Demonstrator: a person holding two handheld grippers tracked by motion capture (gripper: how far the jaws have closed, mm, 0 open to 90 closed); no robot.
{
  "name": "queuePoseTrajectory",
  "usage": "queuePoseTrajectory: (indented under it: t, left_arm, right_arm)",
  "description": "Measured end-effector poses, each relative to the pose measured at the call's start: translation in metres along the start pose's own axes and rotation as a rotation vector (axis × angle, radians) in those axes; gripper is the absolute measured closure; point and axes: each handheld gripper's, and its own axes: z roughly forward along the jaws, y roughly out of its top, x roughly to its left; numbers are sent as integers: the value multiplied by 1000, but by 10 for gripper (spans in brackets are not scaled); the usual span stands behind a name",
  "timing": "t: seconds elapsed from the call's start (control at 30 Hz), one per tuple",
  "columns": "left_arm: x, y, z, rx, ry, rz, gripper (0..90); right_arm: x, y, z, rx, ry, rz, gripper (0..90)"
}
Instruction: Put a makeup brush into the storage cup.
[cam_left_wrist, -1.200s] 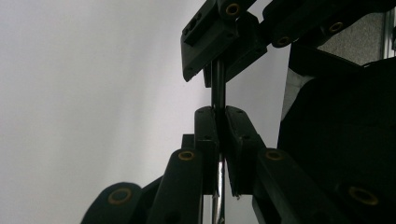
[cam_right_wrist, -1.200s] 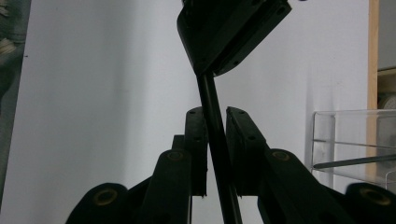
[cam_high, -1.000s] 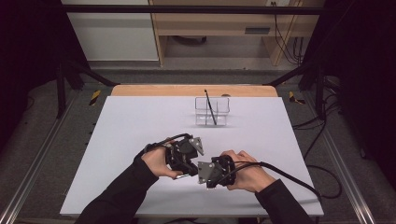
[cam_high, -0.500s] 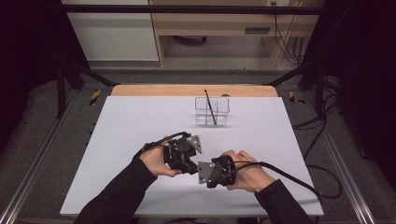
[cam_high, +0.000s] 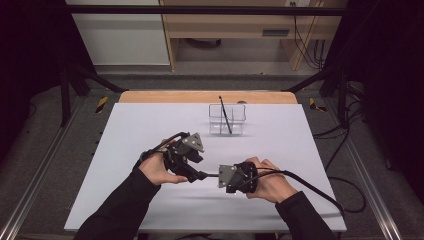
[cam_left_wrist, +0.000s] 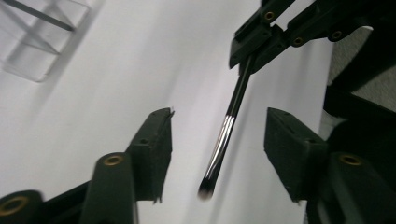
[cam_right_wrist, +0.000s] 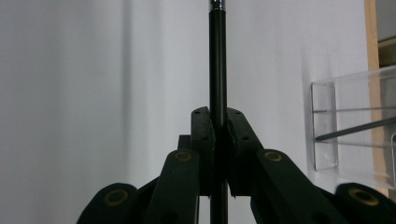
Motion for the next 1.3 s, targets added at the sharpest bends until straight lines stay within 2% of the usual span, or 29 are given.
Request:
queuePoseTrajectory:
  t: [0.2, 0.47, 0.6, 0.67, 0.87, 0.9, 0.97, 1.1, 1.3]
  left_arm:
    - [9, -13, -7, -29, 68, -30, 267]
    - [14, -36, -13, -86, 127, -84, 199]
    - [15, -52, -15, -119, 144, -121, 181]
    - [15, -59, -14, -132, 149, -142, 176]
    - [15, -73, -13, -192, 165, -195, 169]
    - [15, -75, -13, -199, 166, -198, 164]
    - [13, -79, -14, -232, 177, -207, 157]
    - [13, -85, -16, -277, 180, -233, 159]
    - [12, -91, -15, -303, 199, -245, 151]
  right_arm:
    - [-6, -13, 0, 11, -19, 26, 835]
    - [-9, -26, 0, 5, -23, 95, 835]
    - [-10, -32, 0, -4, -28, 124, 834]
    - [-9, -34, 1, -18, -33, 167, 834]
    - [-8, -38, 6, -38, -43, 203, 834]
    - [-8, -38, 6, -41, -48, 213, 834]
    - [-8, -40, 6, -60, -25, 221, 834]
    - [-5, -41, 8, -91, -31, 260, 834]
    - [-2, -44, 11, -141, -51, 327, 833]
